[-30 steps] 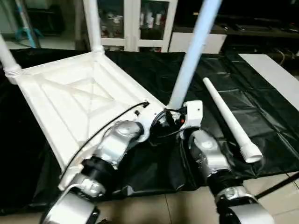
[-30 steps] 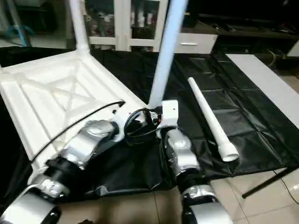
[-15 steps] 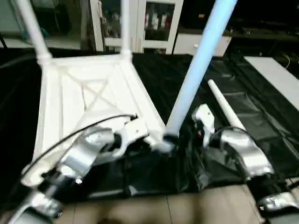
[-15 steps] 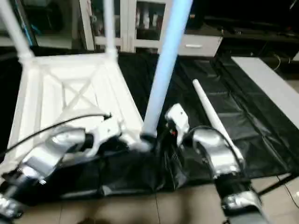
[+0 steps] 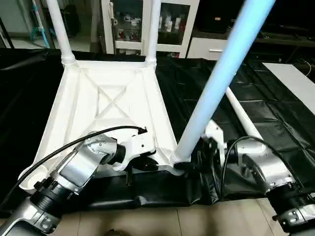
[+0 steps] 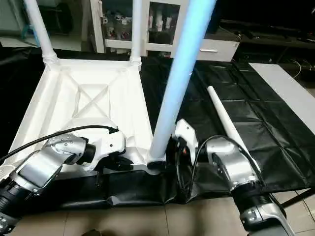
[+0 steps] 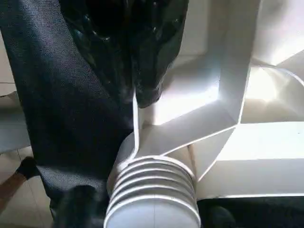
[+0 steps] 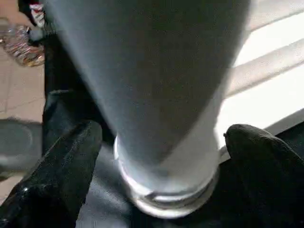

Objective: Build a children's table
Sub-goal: Rotate leg to tighten

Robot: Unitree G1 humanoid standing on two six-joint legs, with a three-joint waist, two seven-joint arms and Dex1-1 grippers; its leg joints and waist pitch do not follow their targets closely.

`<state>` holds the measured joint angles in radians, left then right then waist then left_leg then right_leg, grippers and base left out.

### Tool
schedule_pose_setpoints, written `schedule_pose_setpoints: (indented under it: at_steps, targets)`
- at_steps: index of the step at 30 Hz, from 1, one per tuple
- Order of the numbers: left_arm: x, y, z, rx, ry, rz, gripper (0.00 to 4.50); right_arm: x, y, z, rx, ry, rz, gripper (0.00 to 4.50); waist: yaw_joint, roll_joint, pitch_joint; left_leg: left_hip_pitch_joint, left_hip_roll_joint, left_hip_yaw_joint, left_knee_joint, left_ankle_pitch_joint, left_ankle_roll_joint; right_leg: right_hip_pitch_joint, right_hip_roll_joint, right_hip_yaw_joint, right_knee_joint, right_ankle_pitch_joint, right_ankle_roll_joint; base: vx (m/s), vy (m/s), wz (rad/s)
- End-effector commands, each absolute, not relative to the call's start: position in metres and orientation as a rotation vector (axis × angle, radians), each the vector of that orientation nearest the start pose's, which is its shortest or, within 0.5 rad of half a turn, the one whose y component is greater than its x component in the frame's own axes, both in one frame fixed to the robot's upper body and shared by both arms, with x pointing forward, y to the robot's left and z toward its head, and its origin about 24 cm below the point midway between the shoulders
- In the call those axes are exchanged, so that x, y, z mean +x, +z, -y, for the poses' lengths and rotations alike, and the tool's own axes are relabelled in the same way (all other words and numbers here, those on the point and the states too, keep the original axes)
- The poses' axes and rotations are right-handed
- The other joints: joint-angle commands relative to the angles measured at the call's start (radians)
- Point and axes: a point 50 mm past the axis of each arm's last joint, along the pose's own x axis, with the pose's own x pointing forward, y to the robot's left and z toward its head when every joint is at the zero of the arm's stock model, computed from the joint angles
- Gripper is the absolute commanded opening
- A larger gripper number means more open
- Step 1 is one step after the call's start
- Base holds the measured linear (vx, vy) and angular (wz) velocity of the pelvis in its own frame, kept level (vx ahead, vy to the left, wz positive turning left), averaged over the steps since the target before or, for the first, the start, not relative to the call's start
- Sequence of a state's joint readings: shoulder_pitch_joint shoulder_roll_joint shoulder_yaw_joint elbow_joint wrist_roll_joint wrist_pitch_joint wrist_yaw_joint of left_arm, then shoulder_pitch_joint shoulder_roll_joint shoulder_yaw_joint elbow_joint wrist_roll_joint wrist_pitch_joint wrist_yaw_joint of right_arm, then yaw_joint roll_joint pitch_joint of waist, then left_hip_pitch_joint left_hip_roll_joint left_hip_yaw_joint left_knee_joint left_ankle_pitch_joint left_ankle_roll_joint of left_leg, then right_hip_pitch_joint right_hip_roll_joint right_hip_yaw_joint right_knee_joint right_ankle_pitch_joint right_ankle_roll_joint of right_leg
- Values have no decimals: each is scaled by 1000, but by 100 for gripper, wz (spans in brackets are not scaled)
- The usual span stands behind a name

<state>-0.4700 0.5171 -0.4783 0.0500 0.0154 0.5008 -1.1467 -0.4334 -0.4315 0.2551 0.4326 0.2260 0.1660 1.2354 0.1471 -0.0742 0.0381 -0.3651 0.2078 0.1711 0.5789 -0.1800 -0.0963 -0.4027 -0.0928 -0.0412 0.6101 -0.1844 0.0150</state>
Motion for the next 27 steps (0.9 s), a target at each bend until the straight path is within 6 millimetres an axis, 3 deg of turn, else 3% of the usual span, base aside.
schedule_pose_setpoints:
  at_steps: [1, 18, 27]
  targets:
    - [261, 42, -109, 550, -1448, -714, 0, 288, 48, 148, -162, 1367, -390, 430, -6, 7, -50, 13, 18, 5, -75, -233, 4, 39, -36, 26, -63, -167, -201, 0, 0, 0]
    - [262, 42, -111, 552, -1436, -719, 0, 290, 50, 143, -122, 1361, -354, 289, -4, 5, -53, 13, 17, 6, -73, -211, 9, 40, -35, 25, -58, -138, -209, 0, 0, 0]
    - [262, 42, -111, 549, -1429, -723, 0, 291, 48, 143, -116, 1326, -353, 276, -4, 7, -53, 13, 17, 5, -72, -208, 8, 41, -36, 25, -57, -136, -210, 0, 0, 0]
